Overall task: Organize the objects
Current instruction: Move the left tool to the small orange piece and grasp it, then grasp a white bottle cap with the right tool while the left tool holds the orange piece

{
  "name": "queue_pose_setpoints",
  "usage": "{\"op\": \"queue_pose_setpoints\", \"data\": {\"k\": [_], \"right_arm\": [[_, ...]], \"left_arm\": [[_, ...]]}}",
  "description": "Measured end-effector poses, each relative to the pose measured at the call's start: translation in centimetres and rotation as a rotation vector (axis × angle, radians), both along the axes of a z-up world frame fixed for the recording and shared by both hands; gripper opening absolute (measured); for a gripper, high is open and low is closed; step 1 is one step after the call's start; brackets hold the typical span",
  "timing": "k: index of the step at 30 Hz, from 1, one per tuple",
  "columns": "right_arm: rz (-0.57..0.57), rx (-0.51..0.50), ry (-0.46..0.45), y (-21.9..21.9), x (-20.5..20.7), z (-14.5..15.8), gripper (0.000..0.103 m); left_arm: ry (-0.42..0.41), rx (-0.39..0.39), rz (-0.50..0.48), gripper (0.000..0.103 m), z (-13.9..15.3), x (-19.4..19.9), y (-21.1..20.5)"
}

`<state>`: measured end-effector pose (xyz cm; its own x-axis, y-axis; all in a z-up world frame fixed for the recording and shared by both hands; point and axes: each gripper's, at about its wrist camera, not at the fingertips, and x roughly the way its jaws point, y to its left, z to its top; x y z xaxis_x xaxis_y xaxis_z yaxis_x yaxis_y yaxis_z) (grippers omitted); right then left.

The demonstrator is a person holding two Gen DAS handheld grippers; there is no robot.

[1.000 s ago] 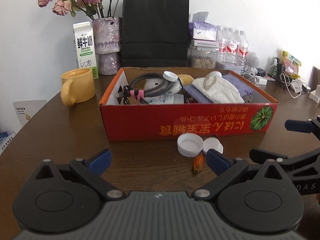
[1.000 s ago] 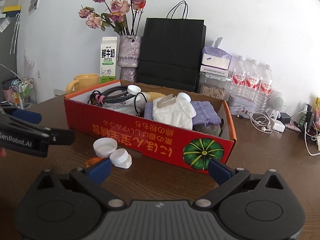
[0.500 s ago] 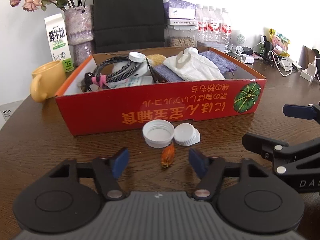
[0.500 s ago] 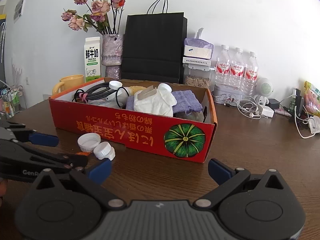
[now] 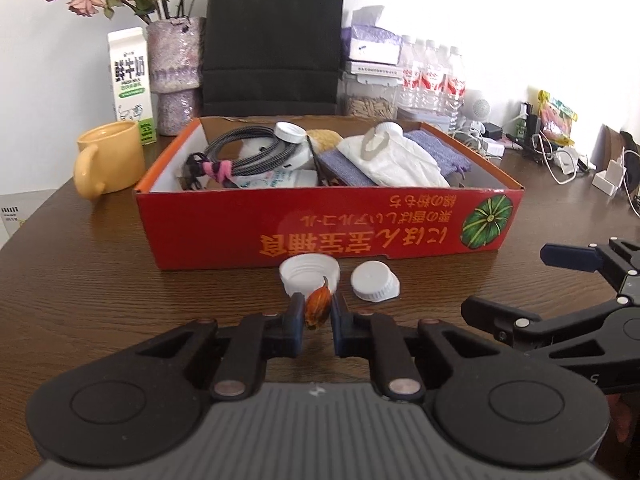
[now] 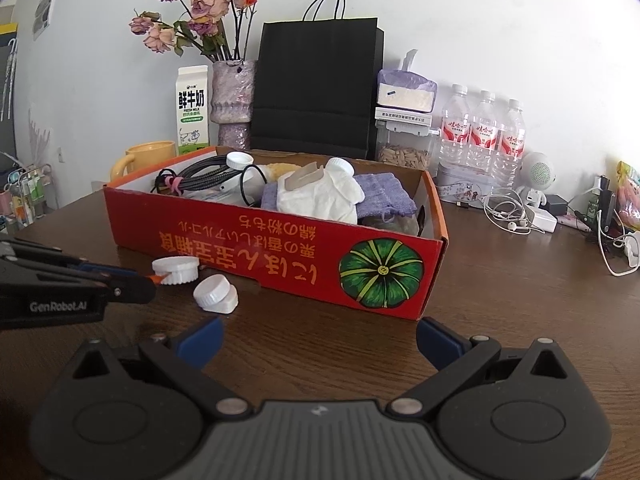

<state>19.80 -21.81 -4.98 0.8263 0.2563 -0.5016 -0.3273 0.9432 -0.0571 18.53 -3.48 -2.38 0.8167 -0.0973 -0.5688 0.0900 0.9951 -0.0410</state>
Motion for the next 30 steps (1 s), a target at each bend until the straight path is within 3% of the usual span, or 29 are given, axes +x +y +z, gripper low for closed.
{"op": "queue_pose_setpoints", "data": {"k": [9,15,17,22,25,27,30], "right_arm": [[0.082,-0.037,0.003,2.6,0.5,-0.1,0.103],[0.138,-0.072,-0.005,4.7,1.7,-0.2,0.095],[0.153,-0.082,-0.005,5.4,2.1,-0.3,0.081],[0.201,-0.104,0.011,7.0,3.1,-0.6,0.060],[0.229,-0.112,0.027,7.7,3.6,-0.7,0.058],[0.242,-0.116,0.032,8.0,3.9,-0.8,0.052],[0.260,-0.129,0.039,8.4,4.1,-0.9,0.031]], "left_arm": [[-0.039,-0.009,0.053,0.014,1.2,-1.1,2.4],[-0.042,-0.013,0.061,0.014,1.2,-1.5,3.0],[-0.044,-0.017,0.067,0.014,1.3,-1.6,3.2],[-0.049,-0.024,0.079,0.014,1.3,-1.7,3.7],[-0.045,-0.029,0.087,0.014,1.2,-1.6,3.8],[-0.044,-0.033,0.086,0.014,1.2,-1.6,3.9],[-0.043,-0.037,0.086,0.014,1.1,-1.6,4.0]]}}
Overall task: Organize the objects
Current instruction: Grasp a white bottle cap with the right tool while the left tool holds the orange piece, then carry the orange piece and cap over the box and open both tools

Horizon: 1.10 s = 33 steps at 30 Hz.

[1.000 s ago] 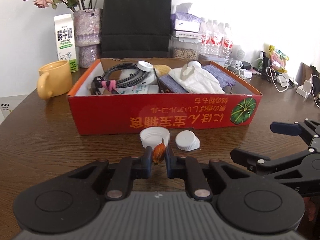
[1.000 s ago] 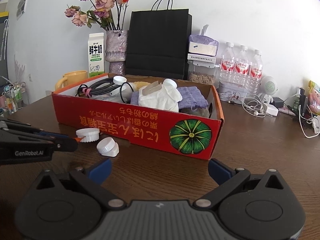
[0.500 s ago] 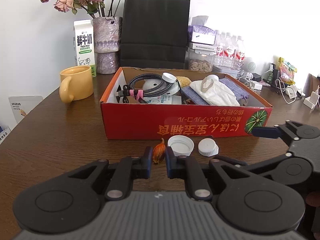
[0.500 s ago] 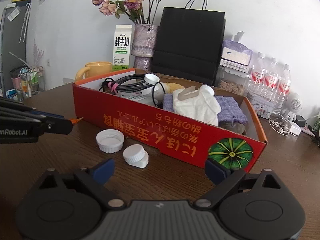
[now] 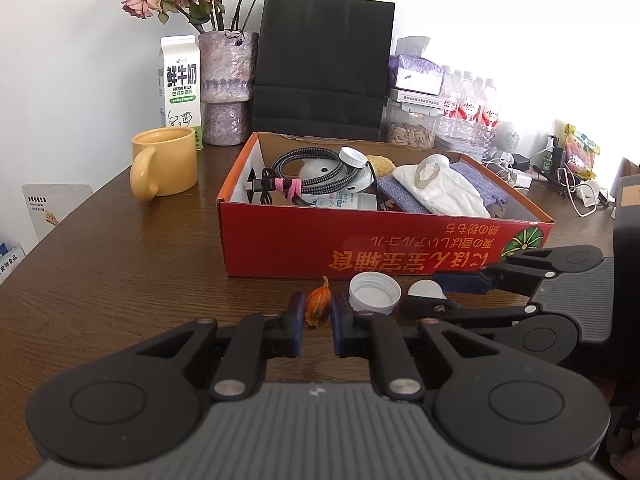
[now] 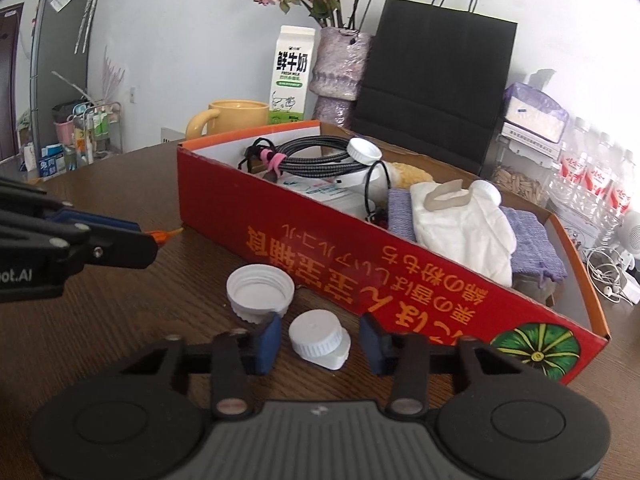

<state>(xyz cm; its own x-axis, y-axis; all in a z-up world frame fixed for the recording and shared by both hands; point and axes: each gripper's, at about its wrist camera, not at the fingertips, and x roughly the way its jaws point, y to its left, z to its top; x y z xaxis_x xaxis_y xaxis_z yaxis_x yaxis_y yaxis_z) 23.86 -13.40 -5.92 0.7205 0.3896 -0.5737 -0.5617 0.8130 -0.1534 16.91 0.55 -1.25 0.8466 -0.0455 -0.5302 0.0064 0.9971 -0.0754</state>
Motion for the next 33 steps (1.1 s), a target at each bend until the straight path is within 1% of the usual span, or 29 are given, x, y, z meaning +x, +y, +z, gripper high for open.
{"op": "queue_pose_setpoints", "data": {"k": [5,11,17,26,29,33], "right_arm": [[0.008,-0.005,-0.018,0.0,-0.3,0.0,0.028],[0.006,0.006,-0.044,-0.3,-0.7,0.3,0.028],[0.000,0.036,-0.070,-0.7,-1.2,1.0,0.028],[-0.042,0.140,-0.147,-2.4,-1.3,4.1,0.028],[-0.064,0.169,-0.178,-2.9,-0.7,5.4,0.028],[-0.085,0.199,-0.217,-3.3,0.3,6.9,0.028]], "left_arm": [[0.000,-0.006,0.005,0.014,-0.1,0.1,0.2],[-0.006,-0.020,0.002,0.014,0.0,0.1,0.1],[-0.033,-0.027,-0.007,0.014,0.7,0.3,-0.3],[-0.121,-0.039,-0.021,0.014,3.3,1.9,-1.4],[-0.158,-0.040,-0.019,0.014,4.4,3.0,-1.8],[-0.183,-0.044,-0.015,0.014,5.3,4.5,-2.2]]}}
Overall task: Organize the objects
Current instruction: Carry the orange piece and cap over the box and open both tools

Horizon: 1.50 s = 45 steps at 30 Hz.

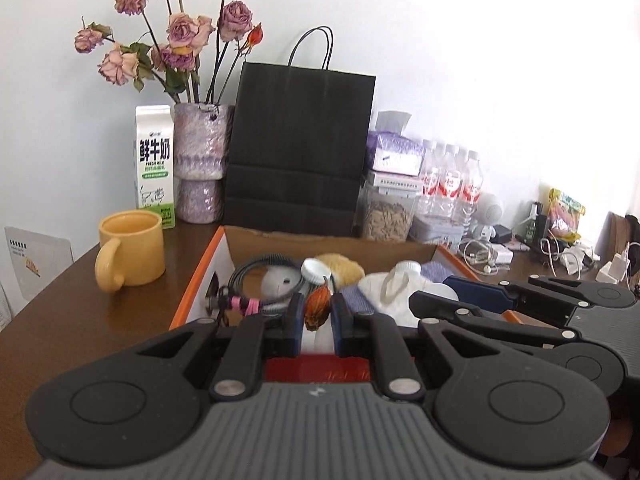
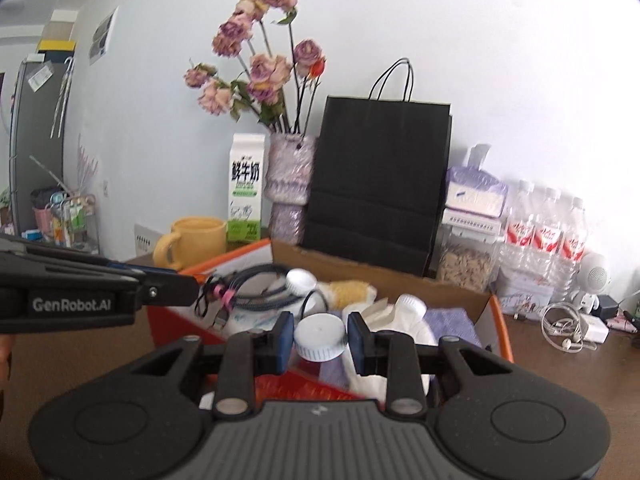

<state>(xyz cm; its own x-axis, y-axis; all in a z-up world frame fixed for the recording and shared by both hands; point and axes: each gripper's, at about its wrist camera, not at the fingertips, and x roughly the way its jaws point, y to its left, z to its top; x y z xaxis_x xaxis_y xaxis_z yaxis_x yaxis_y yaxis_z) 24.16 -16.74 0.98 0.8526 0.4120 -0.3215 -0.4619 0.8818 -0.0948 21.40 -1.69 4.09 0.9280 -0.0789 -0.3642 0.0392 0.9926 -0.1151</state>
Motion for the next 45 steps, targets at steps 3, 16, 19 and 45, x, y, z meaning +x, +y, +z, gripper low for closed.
{"op": "queue_pose_setpoints", "data": {"k": [3,16,19,45], "right_arm": [[-0.013,0.017,-0.017,-0.2,1.0,0.9,0.028],[-0.068,0.108,-0.011,-0.8,6.7,1.7,0.028],[-0.070,0.113,0.000,-1.0,8.1,1.2,0.028],[-0.172,0.073,0.071,-2.4,11.0,-1.5,0.103]], "left_arm": [[-0.015,0.000,0.004,0.014,0.5,1.3,-0.3],[-0.051,-0.008,0.022,0.014,1.3,7.2,-1.2],[-0.042,-0.023,0.039,0.014,1.0,8.6,-0.9],[0.001,0.035,0.119,0.103,-0.4,10.5,1.0]]}}
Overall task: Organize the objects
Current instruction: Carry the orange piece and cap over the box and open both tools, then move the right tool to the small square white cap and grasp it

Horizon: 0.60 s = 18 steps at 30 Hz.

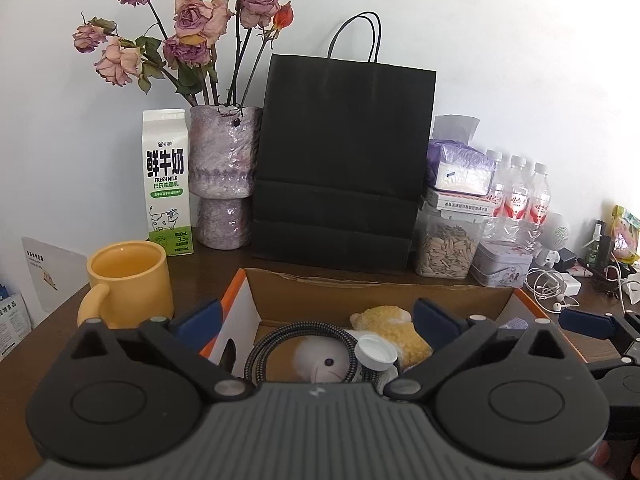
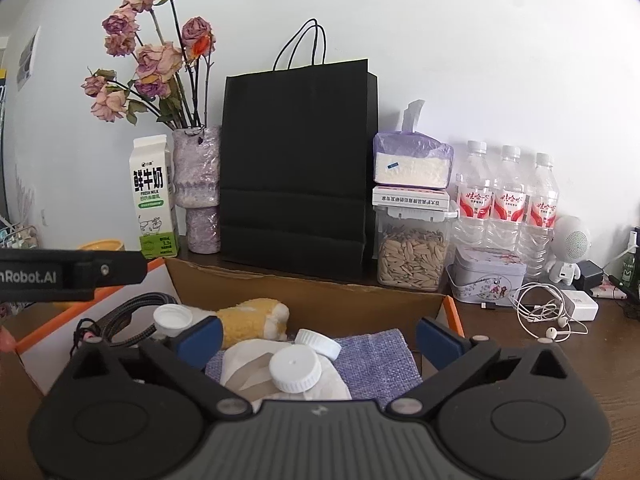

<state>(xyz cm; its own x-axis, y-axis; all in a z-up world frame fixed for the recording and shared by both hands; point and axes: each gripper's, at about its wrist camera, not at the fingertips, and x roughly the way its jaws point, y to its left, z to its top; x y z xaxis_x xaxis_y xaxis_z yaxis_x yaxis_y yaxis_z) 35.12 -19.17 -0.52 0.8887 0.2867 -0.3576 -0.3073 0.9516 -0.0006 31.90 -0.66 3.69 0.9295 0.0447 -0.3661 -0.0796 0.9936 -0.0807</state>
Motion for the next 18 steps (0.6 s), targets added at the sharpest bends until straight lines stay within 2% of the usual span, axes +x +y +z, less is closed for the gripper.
{"op": "queue_pose_setpoints", "data": {"k": [11,18], "right_arm": [[-0.001,-0.016,0.011,0.3,-0.2,-0.1,0.103],[0.010,-0.016,-0.003,0.4,-1.7,0.5,0.103]], "left_arm": [[-0.001,0.005,-0.001,0.103,0.1,-0.4,-0.1],[-0.013,0.003,-0.007,0.103,0.6,-1.8,-0.3]]}}
